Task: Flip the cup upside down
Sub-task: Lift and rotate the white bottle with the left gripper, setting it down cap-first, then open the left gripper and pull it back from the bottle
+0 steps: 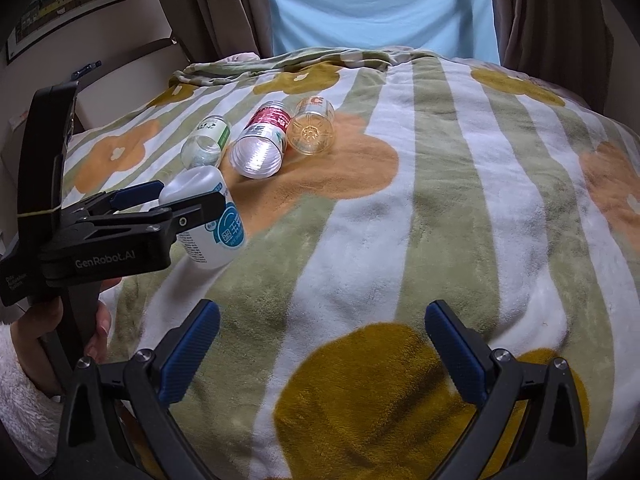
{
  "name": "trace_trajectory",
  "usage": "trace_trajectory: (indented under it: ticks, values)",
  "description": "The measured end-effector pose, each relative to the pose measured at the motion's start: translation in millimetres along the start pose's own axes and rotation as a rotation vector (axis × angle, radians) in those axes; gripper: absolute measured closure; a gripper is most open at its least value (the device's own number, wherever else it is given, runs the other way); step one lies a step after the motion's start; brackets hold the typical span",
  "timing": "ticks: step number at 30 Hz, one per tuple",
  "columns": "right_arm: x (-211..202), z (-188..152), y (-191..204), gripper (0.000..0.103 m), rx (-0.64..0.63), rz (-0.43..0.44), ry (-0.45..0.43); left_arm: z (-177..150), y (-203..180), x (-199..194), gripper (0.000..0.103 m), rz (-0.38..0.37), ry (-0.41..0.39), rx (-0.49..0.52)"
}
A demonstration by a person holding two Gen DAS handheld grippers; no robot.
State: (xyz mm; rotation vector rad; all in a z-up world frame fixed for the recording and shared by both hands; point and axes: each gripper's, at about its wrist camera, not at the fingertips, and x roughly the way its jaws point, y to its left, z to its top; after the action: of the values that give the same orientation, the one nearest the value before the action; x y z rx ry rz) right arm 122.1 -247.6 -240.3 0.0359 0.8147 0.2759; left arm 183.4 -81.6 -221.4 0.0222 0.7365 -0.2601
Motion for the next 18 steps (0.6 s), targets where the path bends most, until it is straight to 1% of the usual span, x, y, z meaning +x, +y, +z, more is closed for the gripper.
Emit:
trace_trajectory:
  ticks: [4, 7, 11, 14, 18]
  values:
    - [-9, 5, 5, 0.0, -0.011, -0.005, -0.02, 5, 2, -19, 0.0, 0.0, -0.024, -0.005]
    - [-21, 10, 13, 0.0, -0.025, -0.01, -0.044, 12, 5, -42, 0.0, 0.0, -0.056, -0.01]
    - [-43, 20, 29, 0.0, -0.058, -0.024, -0.093, 27, 8, -82, 0.0, 0.014, -0.112, -0.005]
    - [-66, 32, 44, 0.0, -0.078, -0.028, -0.141, 37, 12, -113, 0.0, 0.026, -0.138, -0.005]
    - [-97, 49, 67, 0.0, -0.098, -0.046, -0.212, 48, 24, -157, 0.0, -0.002, -0.177, -0.03]
